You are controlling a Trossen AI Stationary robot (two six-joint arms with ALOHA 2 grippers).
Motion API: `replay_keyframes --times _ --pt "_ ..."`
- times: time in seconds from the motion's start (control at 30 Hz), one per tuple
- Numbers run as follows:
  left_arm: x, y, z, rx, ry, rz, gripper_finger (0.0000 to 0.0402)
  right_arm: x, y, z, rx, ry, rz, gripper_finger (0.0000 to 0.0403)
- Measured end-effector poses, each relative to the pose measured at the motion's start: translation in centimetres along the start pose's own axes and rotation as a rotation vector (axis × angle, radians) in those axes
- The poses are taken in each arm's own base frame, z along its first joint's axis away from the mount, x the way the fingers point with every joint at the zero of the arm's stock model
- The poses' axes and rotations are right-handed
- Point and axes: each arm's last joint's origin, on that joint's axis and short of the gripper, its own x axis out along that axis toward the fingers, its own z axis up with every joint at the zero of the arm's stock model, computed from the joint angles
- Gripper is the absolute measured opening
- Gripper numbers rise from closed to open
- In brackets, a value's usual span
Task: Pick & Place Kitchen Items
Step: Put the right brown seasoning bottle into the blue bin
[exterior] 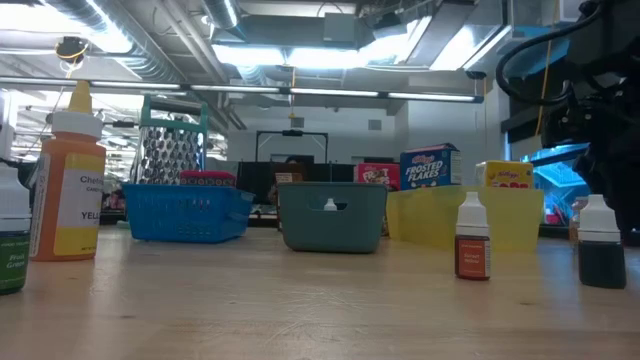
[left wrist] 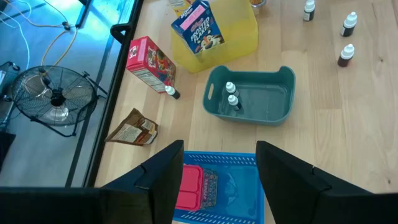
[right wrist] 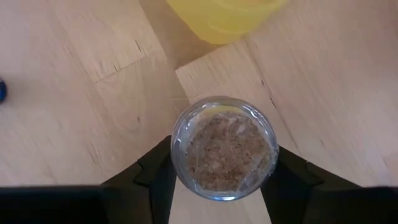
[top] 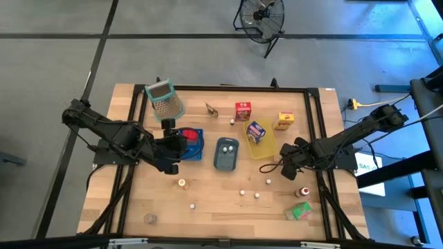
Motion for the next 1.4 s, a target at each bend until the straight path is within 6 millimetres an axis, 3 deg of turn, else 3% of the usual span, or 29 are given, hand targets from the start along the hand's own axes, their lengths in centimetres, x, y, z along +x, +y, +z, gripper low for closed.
replay_keyframes --times 0.93,1.4 --pt "0.0 0.0 0.0 0.000 0.000 0.000 0.0196 0.0 0.3 0.2 0.036 -0.008 0.039 0.0183" --pt "0.1 -0.2 0.0 -0.006 0.011 -0.023 0.0196 -4.3 1.2 2.2 0.016 0.059 0.032 0.0183"
